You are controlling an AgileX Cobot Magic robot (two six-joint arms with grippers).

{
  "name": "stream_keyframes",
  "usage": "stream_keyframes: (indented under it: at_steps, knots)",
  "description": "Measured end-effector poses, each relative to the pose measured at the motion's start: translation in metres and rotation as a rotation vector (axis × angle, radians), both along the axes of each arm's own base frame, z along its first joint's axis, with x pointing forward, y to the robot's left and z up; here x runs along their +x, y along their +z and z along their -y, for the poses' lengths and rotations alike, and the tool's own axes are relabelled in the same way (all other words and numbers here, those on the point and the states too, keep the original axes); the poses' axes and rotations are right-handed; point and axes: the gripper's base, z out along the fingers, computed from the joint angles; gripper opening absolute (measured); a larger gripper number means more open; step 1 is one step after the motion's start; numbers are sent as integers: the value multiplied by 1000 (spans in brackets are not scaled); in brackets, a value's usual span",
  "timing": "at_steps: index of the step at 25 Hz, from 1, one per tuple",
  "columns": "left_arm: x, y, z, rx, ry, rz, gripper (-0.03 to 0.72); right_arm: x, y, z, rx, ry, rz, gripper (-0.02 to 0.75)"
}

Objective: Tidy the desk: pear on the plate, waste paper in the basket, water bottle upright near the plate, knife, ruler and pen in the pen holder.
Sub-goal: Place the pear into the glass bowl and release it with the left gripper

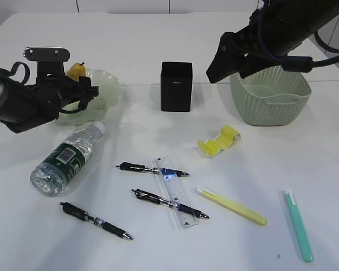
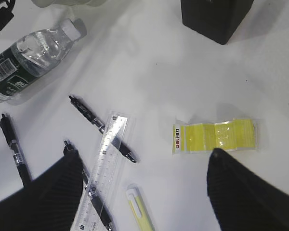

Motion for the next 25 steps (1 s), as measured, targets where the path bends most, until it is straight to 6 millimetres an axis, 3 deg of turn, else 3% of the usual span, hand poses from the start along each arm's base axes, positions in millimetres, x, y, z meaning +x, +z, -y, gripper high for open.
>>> stream_keyframes:
  at_steps: [8,25]
  knots:
    - [1,5,-2,10,20,56,551,2,1,0,3,-10,21,593]
    - [-1,-9,1,-5,-9,-45,551,3,1,0,5,-14,30,592]
